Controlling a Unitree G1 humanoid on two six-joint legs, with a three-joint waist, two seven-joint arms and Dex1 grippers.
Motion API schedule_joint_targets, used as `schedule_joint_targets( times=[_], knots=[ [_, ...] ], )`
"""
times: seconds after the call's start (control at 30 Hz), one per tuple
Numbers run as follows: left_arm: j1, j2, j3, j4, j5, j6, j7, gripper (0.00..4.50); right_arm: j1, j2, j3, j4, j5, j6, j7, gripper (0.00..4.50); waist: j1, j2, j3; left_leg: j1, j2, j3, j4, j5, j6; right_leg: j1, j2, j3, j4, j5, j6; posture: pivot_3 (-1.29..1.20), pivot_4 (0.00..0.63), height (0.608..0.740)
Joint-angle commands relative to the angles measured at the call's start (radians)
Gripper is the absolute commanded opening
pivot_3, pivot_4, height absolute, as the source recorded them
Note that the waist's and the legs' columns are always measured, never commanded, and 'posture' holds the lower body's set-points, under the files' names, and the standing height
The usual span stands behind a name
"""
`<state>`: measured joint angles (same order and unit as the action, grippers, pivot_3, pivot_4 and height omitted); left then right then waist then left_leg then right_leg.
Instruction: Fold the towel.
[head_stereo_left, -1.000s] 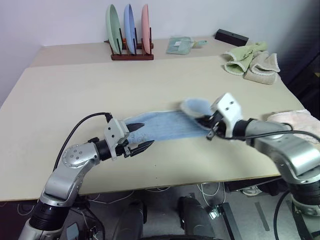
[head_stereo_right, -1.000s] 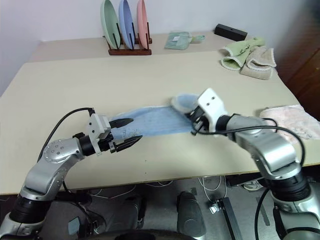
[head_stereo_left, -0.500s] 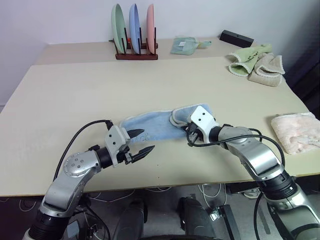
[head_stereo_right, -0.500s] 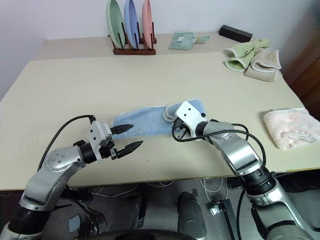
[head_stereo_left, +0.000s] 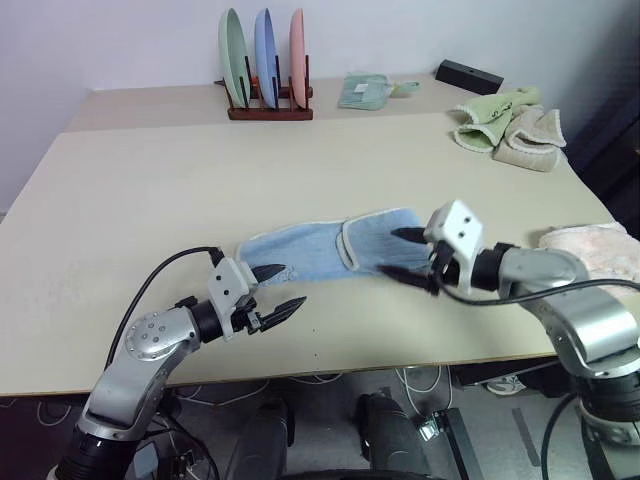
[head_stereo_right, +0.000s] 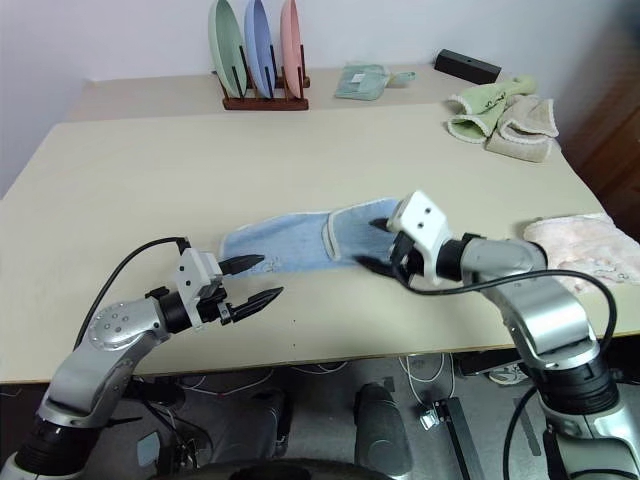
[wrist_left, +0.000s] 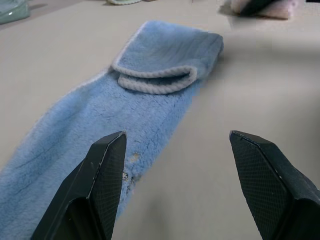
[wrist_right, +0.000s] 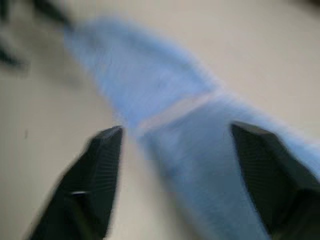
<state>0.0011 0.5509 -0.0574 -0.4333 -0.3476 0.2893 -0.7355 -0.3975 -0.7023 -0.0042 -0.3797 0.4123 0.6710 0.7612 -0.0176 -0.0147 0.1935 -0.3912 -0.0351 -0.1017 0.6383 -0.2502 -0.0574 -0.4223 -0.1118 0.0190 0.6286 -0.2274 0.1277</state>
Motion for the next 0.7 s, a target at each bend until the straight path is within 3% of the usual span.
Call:
schedule_joint_targets(
  times=[0.03, 0.1, 0.13, 0.23, 0.4, 0.63, 0.7],
  knots=[
    [0.002, -0.013, 0.019, -0.032, -0.006, 0.006, 0.027, 3.37, -0.068, 0.062, 0.027, 0.155, -0.094, -0.078, -0.085, 1.25, 0.001, 0.000, 0.000, 0.000, 0.000, 0.000, 0.000, 0.000, 0.000, 0.000, 0.000, 0.000, 0.000, 0.000, 0.000, 0.00, 0.150, 0.740],
    [-0.001, -0.021, 0.020, -0.038, -0.011, 0.019, 0.042, 3.37, -0.090, 0.112, 0.045, 0.248, -0.127, -0.123, -0.112, 0.25, 0.005, 0.000, 0.000, 0.000, 0.000, 0.000, 0.000, 0.000, 0.000, 0.000, 0.000, 0.000, 0.000, 0.000, 0.000, 0.00, 0.150, 0.740],
    [-0.001, -0.025, 0.021, -0.041, -0.013, 0.024, 0.048, 3.37, -0.096, 0.139, 0.049, 0.291, -0.137, -0.141, -0.127, 0.05, 0.005, 0.000, 0.000, 0.000, 0.000, 0.000, 0.000, 0.000, 0.000, 0.000, 0.000, 0.000, 0.000, 0.000, 0.000, 0.00, 0.150, 0.740],
    [0.002, -0.035, 0.020, -0.051, -0.014, 0.044, 0.070, 3.37, -0.090, 0.210, 0.066, 0.412, -0.168, -0.205, -0.148, 0.05, 0.003, 0.000, 0.000, 0.000, 0.000, 0.000, 0.000, 0.000, 0.000, 0.000, 0.000, 0.000, -0.001, 0.000, 0.000, 0.00, 0.150, 0.740],
    [0.025, -0.055, 0.014, -0.087, -0.005, 0.089, 0.128, 3.37, 0.006, 0.237, 0.156, 0.524, -0.264, -0.337, -0.120, 0.05, 0.003, 0.000, -0.001, 0.000, -0.001, 0.000, -0.001, 0.000, 0.000, 0.000, 0.000, 0.000, 0.000, 0.000, 0.000, 0.00, 0.150, 0.740],
    [0.107, -0.082, 0.034, -0.191, -0.027, 0.190, 0.218, 3.37, -0.020, 0.228, 0.096, 0.469, -0.243, -0.353, -0.111, 0.05, 0.000, -0.001, -0.001, 0.001, -0.001, 0.000, 0.000, 0.000, 0.000, 0.001, 0.000, 0.001, 0.000, 0.000, 0.000, 0.00, 0.150, 0.740],
    [0.133, -0.090, 0.059, -0.209, -0.057, 0.244, 0.248, 3.37, -0.035, 0.204, 0.081, 0.419, -0.224, -0.347, -0.073, 0.54, 0.001, 0.000, -0.001, 0.001, -0.001, 0.000, 0.000, 0.000, 0.000, 0.002, 0.000, 0.000, 0.000, 0.000, 0.000, 0.00, 0.150, 0.740]
  ],
)
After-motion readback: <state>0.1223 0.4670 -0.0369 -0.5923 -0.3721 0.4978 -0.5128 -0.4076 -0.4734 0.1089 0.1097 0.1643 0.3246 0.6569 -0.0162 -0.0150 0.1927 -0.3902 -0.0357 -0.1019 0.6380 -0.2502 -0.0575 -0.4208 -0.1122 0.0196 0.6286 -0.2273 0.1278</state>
